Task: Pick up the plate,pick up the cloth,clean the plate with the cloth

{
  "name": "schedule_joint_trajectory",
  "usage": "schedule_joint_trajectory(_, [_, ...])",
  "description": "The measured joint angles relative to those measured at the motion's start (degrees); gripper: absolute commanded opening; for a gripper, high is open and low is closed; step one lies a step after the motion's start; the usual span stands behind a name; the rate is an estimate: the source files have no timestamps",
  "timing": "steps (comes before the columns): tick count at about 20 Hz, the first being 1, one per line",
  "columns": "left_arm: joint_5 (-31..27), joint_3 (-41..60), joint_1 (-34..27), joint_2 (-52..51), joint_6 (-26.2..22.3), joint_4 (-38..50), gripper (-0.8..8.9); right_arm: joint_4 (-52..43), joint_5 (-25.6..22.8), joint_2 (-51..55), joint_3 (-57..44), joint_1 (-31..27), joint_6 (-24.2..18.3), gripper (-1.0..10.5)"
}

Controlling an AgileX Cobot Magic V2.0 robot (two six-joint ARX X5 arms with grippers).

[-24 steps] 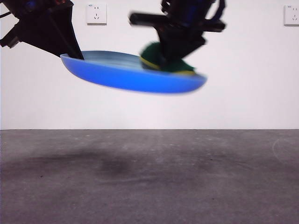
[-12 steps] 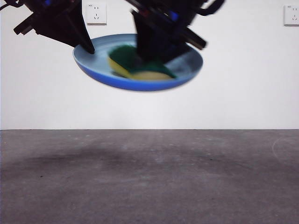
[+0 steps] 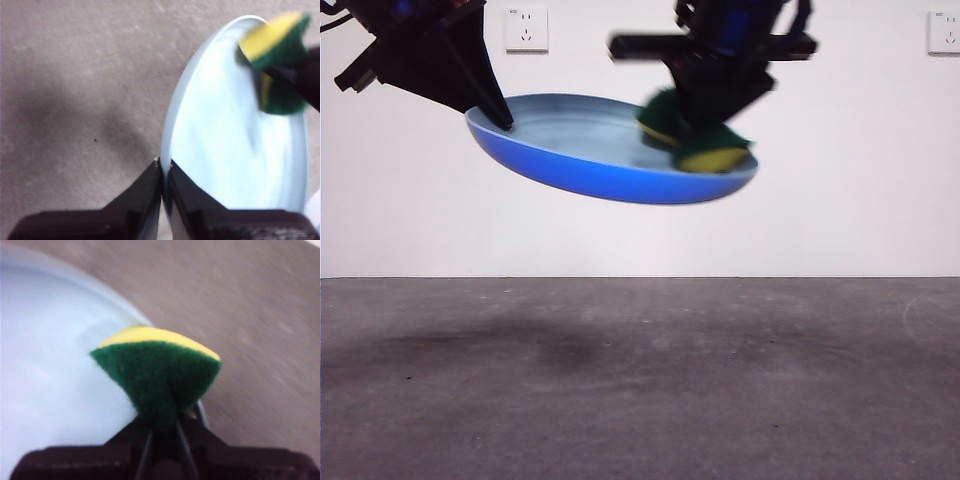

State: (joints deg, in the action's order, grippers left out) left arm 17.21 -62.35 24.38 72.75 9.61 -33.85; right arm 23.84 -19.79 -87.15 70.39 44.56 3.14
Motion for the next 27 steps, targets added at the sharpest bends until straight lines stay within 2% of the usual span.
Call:
schedule_joint_trajectory(5, [-3.7,0.0,0.9,0.0,-1.6,-0.4,-0.09,-12.1,17.5,1.0,0.0,-0.2,-0.1,-0.2])
schedule_joint_trajectory(6, [-7.4,0.0,1.3,0.0,-2.7,-0.5,-0.09,-13.3,21.4,1.6,0.1,-0.2,0.1,-0.2])
schedule_joint_trajectory(7, [-11.1,0.0,1.3,0.0,-3.7,-0.6,-0.09,-13.0,21.9,2.5,0.1,-0.2,0.2,-0.2])
schedule_joint_trajectory(9, [-18.1,0.0,0.8,1.0,-4.6,-0.5,-0.09,-12.2,22.2,5.4,0.1,-0.2,0.6,-0.2])
schedule_joint_trajectory(11, [-20.9,0.0,-0.6,3.7,-5.6,0.1,-0.09,-10.5,21.5,10.2,0.1,-0.3,0.7,-0.2])
schedule_joint_trajectory(14, [-21.8,0.0,-2.0,9.3,-6.0,4.2,-0.09,-6.4,18.1,17.4,0.4,-0.3,0.7,-0.2])
schedule_joint_trajectory(16, [-21.9,0.0,-2.9,13.2,-6.1,6.9,-0.09,-3.1,18.0,20.1,0.4,-0.3,0.7,-0.2])
schedule_joint_trajectory(19, [-22.0,0.0,-3.9,17.8,-6.1,8.8,-0.09,0.8,15.9,22.0,0.4,-0.6,0.7,-0.2])
schedule_joint_trajectory(22, [-22.0,0.0,-4.7,21.2,-5.8,9.2,-0.02,4.7,11.1,23.3,0.4,-0.9,0.7,-0.2])
schedule_joint_trajectory(27, [-21.7,-0.2,-4.7,22.7,-5.3,9.1,0.00,10.3,6.3,22.8,0.4,-2.7,0.7,-0.2])
